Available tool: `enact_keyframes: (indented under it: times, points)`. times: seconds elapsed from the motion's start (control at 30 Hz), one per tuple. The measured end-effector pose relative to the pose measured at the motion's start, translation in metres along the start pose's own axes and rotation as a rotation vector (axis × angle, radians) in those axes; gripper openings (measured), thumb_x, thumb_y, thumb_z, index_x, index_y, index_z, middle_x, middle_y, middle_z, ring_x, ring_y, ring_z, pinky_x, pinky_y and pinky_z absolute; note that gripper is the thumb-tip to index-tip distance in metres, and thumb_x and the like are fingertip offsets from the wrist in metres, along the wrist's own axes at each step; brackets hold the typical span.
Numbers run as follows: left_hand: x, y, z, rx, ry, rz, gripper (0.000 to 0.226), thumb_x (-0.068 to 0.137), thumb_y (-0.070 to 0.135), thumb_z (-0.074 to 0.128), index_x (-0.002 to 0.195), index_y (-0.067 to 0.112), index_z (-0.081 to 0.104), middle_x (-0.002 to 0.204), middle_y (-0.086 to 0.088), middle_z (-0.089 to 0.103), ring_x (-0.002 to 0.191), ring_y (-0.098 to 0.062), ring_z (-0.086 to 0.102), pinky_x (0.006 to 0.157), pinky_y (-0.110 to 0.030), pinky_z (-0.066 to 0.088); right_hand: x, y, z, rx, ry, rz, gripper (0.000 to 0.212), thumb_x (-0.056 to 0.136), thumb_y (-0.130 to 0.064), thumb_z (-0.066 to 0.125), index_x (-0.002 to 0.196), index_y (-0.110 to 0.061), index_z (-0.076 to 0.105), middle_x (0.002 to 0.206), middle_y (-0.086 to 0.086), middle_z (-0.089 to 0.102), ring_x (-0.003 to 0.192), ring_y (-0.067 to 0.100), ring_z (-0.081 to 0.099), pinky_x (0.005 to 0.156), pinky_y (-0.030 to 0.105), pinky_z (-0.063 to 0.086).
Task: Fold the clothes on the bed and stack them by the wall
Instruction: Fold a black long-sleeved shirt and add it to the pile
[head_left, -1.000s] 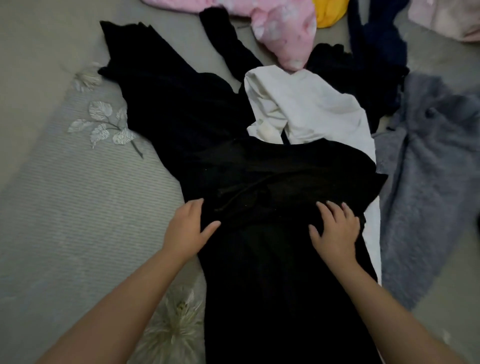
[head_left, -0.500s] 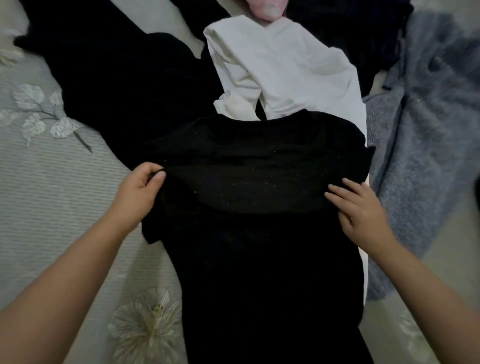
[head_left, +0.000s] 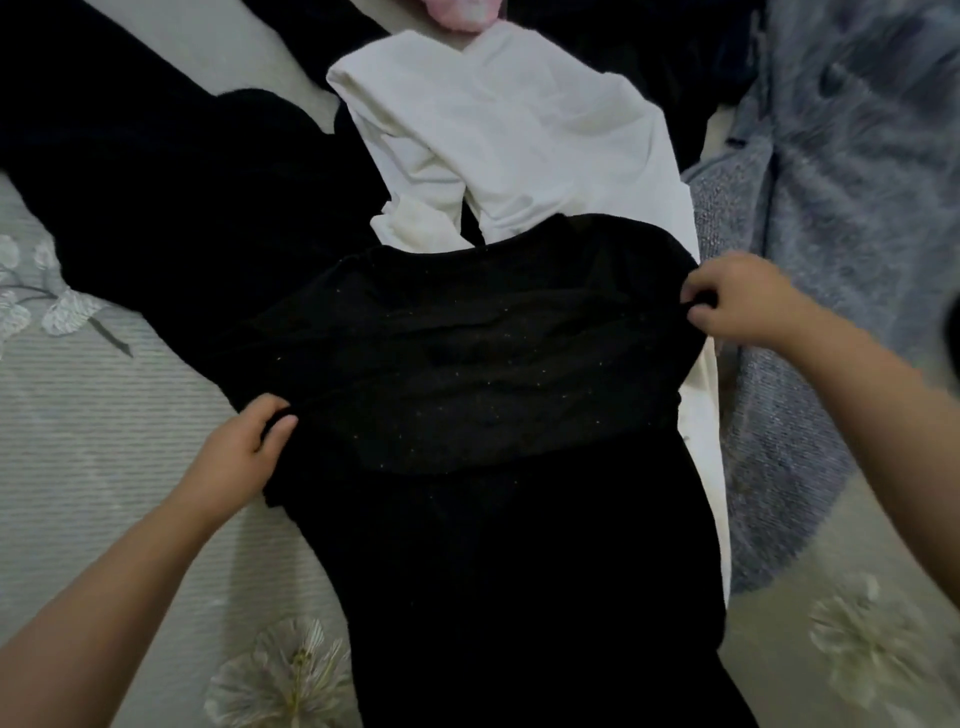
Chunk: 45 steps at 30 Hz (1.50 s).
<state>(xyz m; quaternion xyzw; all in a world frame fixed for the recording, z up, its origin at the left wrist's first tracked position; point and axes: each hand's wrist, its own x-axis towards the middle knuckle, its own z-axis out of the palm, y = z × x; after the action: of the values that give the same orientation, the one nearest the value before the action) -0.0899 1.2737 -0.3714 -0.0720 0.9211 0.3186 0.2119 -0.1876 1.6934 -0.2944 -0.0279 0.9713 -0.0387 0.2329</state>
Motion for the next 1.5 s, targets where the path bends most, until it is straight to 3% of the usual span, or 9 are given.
enact_keyframes:
  times: [0.13, 0.27, 0.37, 0.53, 0.67, 0.9, 1.13, 1.33, 1.5]
  points:
    - [0.013, 0.002, 0.000, 0.073, 0.103, -0.075, 0.020, 0.094, 0.013, 0.046, 0.103, -0.003, 0.055, 0.085, -0.018, 0.058, 0.079, -0.034, 0.054, 0.066, -0.030, 0.031, 0.019, -0.007, -0.008, 0.027, 0.242, 0.137, 0.026, 0.080, -0.012, 0.044, 0.081, 0.003, 0.065, 0.088, 0.025, 0.063, 0.089, 0.038, 0.056, 0.085, 0.038, 0.035]
    - [0.022, 0.002, 0.009, 0.325, 0.014, -0.135, 0.029, 0.095, 0.023, 0.044, 0.110, -0.001, 0.049, 0.094, -0.026, 0.061, 0.083, -0.041, 0.057, 0.063, -0.036, 0.036, 0.045, -0.016, 0.009, -0.272, 0.194, 0.198, 0.027, 0.083, -0.009, 0.045, 0.101, -0.002, 0.064, 0.105, 0.022, 0.058, 0.100, 0.036, 0.052, 0.098, 0.041, 0.025]
    - [0.017, 0.010, 0.014, 0.416, 0.218, -0.111, 0.033, 0.089, 0.014, 0.056, 0.114, -0.006, 0.052, 0.105, -0.030, 0.056, 0.091, -0.045, 0.055, 0.070, -0.048, 0.043, 0.044, -0.026, 0.028, -0.206, 0.299, 0.203, 0.032, 0.084, -0.004, 0.044, 0.113, -0.001, 0.058, 0.117, 0.020, 0.052, 0.114, 0.034, 0.044, 0.109, 0.048, 0.013]
    - [-0.020, 0.023, 0.035, 0.438, 0.373, 0.373, 0.043, 0.086, 0.025, 0.043, 0.105, -0.010, 0.060, 0.110, -0.032, 0.058, 0.104, -0.048, 0.056, 0.086, -0.057, 0.044, -0.015, -0.057, 0.054, 0.056, 0.573, 0.021, 0.046, 0.072, 0.004, 0.043, 0.115, 0.003, 0.059, 0.126, 0.027, 0.052, 0.123, 0.043, 0.045, 0.103, 0.066, 0.011]
    - [-0.046, 0.017, 0.068, 0.562, -0.035, 0.215, 0.085, 0.090, 0.060, 0.004, 0.128, -0.001, 0.049, 0.136, -0.027, 0.043, 0.128, -0.043, 0.038, 0.103, -0.056, 0.026, -0.060, -0.068, 0.095, -0.043, 0.197, -0.108, 0.049, 0.090, -0.033, 0.039, 0.135, -0.015, 0.046, 0.148, 0.014, 0.031, 0.139, 0.037, 0.022, 0.106, 0.064, 0.007]
    - [-0.033, -0.005, 0.099, 0.587, -0.096, 0.058, 0.080, 0.089, 0.056, 0.036, 0.147, 0.015, 0.000, 0.155, -0.013, -0.010, 0.141, -0.025, -0.015, 0.111, -0.047, -0.011, -0.046, -0.020, 0.115, -0.087, -0.110, 0.139, 0.055, 0.097, -0.045, 0.026, 0.147, -0.031, 0.006, 0.156, -0.002, -0.009, 0.143, 0.028, -0.011, 0.111, 0.056, -0.003]
    - [-0.112, 0.006, 0.117, 0.494, 0.023, 0.424, 0.073, 0.063, 0.019, 0.083, 0.122, -0.010, 0.051, 0.130, -0.033, 0.046, 0.121, -0.051, 0.041, 0.096, -0.063, 0.029, -0.093, -0.044, 0.135, -0.099, 0.112, 0.049, 0.054, 0.095, -0.023, 0.039, 0.145, -0.013, 0.022, 0.155, 0.013, 0.010, 0.143, 0.031, 0.004, 0.111, 0.055, 0.004]
    - [-0.228, -0.012, 0.166, 0.578, -0.294, 0.605, 0.075, 0.049, 0.039, 0.087, 0.108, -0.002, 0.065, 0.116, -0.022, 0.062, 0.107, -0.040, 0.059, 0.081, -0.062, 0.044, -0.255, -0.036, 0.205, -0.121, -0.160, -0.160, 0.051, 0.085, -0.029, 0.061, 0.131, -0.007, 0.050, 0.145, 0.022, 0.032, 0.134, 0.043, 0.029, 0.103, 0.064, 0.022]
    - [-0.298, -0.038, 0.192, 0.664, -0.381, 0.668, 0.058, 0.078, 0.052, 0.059, 0.108, 0.004, 0.067, 0.115, -0.020, 0.063, 0.108, -0.036, 0.060, 0.091, -0.055, 0.042, -0.357, -0.005, 0.244, -0.230, -0.404, -0.077, 0.071, 0.079, -0.054, 0.045, 0.133, -0.007, 0.047, 0.143, 0.027, 0.034, 0.128, 0.046, 0.037, 0.095, 0.059, 0.038]
